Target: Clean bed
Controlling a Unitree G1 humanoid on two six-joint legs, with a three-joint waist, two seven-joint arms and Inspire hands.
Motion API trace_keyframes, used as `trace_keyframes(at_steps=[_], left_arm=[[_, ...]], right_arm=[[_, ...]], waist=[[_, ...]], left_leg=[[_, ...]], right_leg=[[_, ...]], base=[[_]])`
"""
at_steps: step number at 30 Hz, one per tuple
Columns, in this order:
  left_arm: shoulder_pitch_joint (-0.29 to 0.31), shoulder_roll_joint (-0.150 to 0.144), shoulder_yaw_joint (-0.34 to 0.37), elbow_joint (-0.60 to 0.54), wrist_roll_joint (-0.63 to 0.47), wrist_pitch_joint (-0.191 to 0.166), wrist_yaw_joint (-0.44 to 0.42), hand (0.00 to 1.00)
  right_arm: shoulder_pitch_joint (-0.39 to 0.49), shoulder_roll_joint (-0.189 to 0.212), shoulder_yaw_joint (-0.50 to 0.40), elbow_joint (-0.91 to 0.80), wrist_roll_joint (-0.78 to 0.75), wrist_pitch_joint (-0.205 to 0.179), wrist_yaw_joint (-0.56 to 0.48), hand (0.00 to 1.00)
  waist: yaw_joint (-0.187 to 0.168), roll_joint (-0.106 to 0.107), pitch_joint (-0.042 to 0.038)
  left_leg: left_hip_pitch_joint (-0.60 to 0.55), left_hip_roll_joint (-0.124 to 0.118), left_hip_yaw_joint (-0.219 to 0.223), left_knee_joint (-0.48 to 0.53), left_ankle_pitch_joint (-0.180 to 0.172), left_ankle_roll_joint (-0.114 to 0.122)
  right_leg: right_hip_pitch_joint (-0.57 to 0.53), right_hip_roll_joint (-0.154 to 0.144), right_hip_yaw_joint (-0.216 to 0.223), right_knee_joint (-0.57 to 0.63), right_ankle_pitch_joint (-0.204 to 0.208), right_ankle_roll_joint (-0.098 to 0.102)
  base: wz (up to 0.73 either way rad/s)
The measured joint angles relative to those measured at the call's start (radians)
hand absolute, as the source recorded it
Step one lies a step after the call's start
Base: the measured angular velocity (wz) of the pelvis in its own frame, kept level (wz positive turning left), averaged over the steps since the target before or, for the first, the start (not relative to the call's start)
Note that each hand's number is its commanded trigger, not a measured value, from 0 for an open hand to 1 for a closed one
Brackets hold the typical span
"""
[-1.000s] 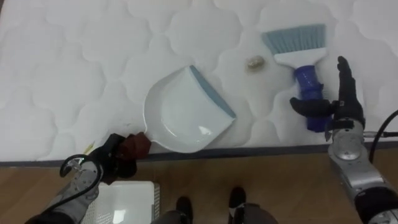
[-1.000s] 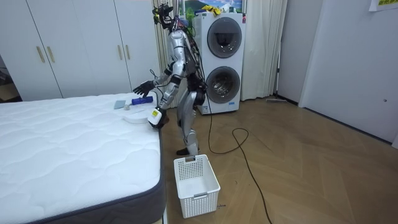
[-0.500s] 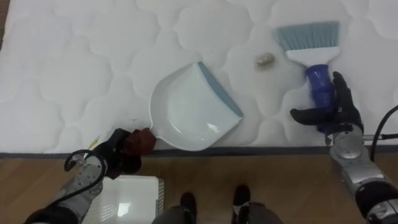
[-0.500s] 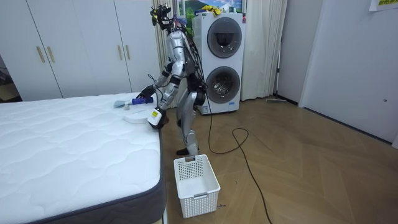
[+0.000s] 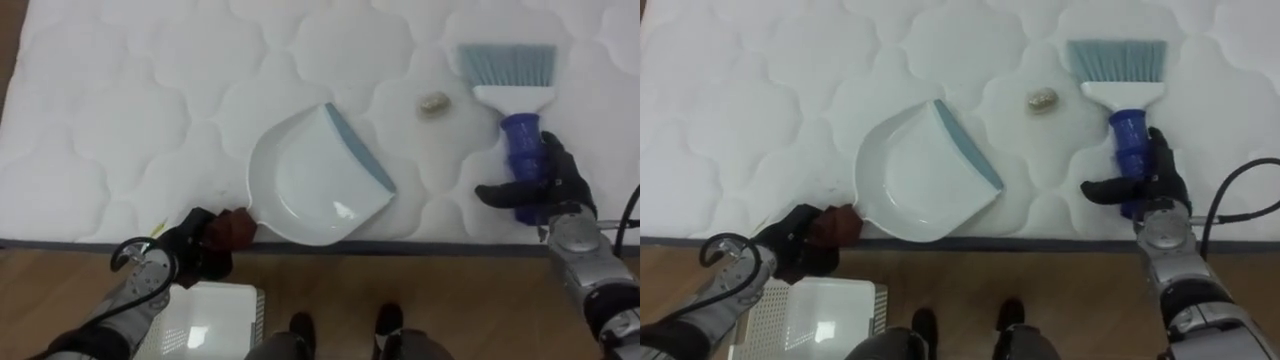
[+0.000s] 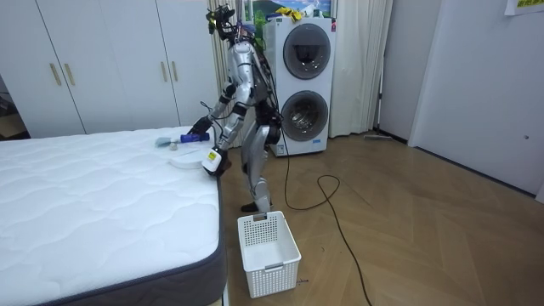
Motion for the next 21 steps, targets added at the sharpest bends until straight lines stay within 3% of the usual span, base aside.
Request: trace_keyframes(at_steps=[2,3,4,5,6,10,21], left_arm=[[-0.002,0.0,0.0,-0.006,0.001,0.005,-0.001,1.0],[-0.001,0.0,0.0,-0.016,0.001,0.012,-0.001,1.0],[-0.001,0.0,0.001,-0.019,0.001,0.015,-0.001,1.0],[-0.001,0.0,0.001,-0.025,0.001,0.02,-0.001,1.0],[-0.001,0.0,0.001,-0.032,0.001,0.025,-0.001,1.0],[0.0,0.001,0.0,-0.034,0.0,0.028,-0.001,1.0],[-0.01,-0.006,-0.009,-0.027,0.0,0.058,-0.002,1.0]], right_arm=[[-0.003,-0.002,-0.001,0.002,-0.008,0.005,-0.001,0.06],[-0.006,-0.004,-0.003,0.004,-0.04,0.008,-0.004,0.28],[-0.006,-0.005,-0.003,0.005,-0.054,0.008,-0.006,0.67],[-0.006,-0.005,-0.003,0.009,-0.082,0.008,-0.018,0.89],[-0.007,-0.005,-0.004,0.01,-0.101,0.009,-0.032,1.0],[-0.03,-0.01,-0.013,0.035,-0.147,0.023,-0.084,1.0],[-0.059,-0.037,-0.007,0.057,-0.265,0.127,-0.142,1.0]], waist=[[-0.001,0.002,0.0017],[-0.001,0.003,0.0023],[-0.001,0.003,0.0023],[0.0,0.003,0.0025],[0.001,0.003,0.0025],[0.001,0.004,0.0029],[0.009,0.006,0.0036]], left_leg=[[-0.003,-0.003,0.0,-0.002,-0.001,0.0],[-0.005,-0.005,0.0,-0.007,-0.001,0.0],[-0.006,-0.006,0.0,-0.009,-0.001,0.0],[-0.007,-0.006,0.0,-0.01,-0.001,0.0],[-0.011,-0.006,0.0,-0.009,-0.001,0.0],[-0.013,-0.006,0.0,-0.008,0.0,0.0],[-0.016,-0.008,-0.003,0.01,0.0,-0.001]], right_leg=[[-0.001,-0.001,-0.003,0.001,0.0,0.0],[-0.003,-0.001,-0.003,0.001,0.0,0.0],[-0.004,0.0,-0.003,0.001,0.0,0.0],[-0.006,0.0,-0.003,0.002,0.0,0.0],[-0.01,-0.001,-0.003,0.003,0.0,0.0],[-0.013,-0.001,-0.005,0.005,0.0,0.0],[-0.02,-0.003,0.001,0.027,-0.005,0.001]], base=[[0.03],[0.04],[0.0],[0.0],[0.0],[0.0],[0.0]])
